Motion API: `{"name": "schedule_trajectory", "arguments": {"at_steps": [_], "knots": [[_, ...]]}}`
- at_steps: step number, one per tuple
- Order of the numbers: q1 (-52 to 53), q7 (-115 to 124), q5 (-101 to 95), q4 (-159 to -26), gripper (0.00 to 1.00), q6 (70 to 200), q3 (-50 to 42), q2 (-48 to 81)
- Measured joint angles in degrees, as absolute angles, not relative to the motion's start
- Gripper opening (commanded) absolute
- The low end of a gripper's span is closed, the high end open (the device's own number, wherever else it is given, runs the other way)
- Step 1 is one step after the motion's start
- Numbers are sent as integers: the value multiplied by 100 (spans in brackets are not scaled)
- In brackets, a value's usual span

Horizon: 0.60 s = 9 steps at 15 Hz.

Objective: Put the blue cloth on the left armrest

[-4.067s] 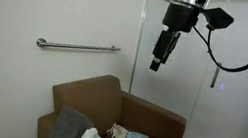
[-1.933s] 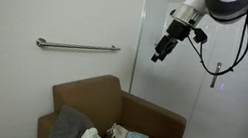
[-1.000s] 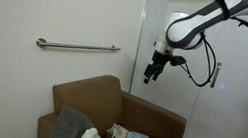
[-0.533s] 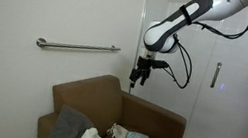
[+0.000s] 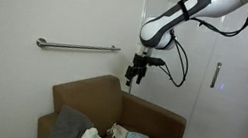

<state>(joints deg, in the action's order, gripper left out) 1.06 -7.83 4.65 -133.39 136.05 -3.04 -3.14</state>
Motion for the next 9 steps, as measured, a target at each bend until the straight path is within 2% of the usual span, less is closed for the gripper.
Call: {"name": "schedule_trajectory", "arguments": {"at_steps": [9], "knots": [[-387,-1161,469,-13032,100,13585,-555,813]]}}
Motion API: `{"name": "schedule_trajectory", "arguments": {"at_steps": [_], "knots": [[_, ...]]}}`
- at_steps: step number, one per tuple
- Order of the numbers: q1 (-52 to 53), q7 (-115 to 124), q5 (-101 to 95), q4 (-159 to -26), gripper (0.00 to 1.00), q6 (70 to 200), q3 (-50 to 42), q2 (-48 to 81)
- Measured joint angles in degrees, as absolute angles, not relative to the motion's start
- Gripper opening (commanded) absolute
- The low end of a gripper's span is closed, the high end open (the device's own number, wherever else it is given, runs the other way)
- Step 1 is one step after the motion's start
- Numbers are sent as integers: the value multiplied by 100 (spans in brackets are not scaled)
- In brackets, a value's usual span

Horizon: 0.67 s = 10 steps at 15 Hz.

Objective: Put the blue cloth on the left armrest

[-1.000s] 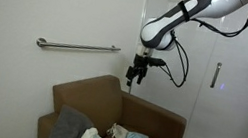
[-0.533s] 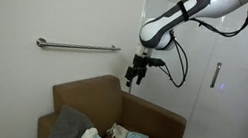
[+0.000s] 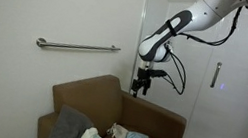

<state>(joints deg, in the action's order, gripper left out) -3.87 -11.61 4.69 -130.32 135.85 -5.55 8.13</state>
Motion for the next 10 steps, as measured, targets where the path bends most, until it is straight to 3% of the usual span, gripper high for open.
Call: {"name": "schedule_trajectory", "arguments": {"at_steps": [10], "knots": [[-1219,-1738,620,-11264,100,13589,-482,3110]]}}
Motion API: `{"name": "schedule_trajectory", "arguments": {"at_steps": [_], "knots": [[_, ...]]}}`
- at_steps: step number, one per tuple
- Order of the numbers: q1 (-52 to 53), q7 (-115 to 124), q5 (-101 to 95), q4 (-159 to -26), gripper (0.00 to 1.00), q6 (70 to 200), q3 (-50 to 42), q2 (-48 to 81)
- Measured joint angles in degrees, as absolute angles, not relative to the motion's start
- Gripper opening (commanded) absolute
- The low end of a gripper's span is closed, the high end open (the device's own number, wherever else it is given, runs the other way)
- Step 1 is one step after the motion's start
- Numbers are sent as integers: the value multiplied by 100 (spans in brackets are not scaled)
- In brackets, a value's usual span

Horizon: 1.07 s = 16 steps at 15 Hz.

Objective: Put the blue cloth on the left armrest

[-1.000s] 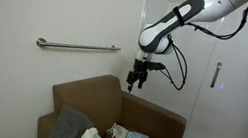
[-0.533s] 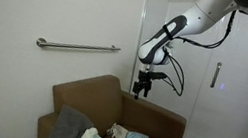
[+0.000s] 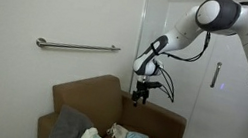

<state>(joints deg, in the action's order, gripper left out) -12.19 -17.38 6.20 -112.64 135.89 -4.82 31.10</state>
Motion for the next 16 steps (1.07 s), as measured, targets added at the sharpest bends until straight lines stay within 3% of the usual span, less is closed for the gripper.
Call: {"name": "schedule_trajectory", "arguments": {"at_steps": [8,16], "knots": [[-1783,-1738,654,-10189,100,14424,-155,5133],[-2252,-1738,684,-9627,100,14684,207,5876]]}}
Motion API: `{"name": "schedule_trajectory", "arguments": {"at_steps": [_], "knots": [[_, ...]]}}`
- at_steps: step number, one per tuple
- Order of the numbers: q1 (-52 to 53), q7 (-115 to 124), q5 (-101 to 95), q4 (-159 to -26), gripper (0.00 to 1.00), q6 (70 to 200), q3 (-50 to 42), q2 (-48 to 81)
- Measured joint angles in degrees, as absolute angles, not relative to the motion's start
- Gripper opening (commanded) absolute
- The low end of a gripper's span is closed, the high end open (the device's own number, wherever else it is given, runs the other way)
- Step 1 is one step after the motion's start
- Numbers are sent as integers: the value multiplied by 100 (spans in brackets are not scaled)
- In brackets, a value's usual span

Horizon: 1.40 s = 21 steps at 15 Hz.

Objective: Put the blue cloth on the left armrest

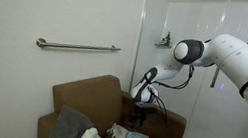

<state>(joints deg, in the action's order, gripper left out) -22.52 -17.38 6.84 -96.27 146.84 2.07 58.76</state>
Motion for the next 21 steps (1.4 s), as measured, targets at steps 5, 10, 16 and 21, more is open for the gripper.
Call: {"name": "schedule_trajectory", "arguments": {"at_steps": [5,10,16,21], "knots": [[-2218,-1738,681,-9621,100,14686,206,5888],[-2004,-1677,680,-9517,100,14747,199,6138],[-1817,-1329,680,-8972,100,14814,60,6842],[-1642,-964,626,-8527,67,14756,-181,7222]]}}
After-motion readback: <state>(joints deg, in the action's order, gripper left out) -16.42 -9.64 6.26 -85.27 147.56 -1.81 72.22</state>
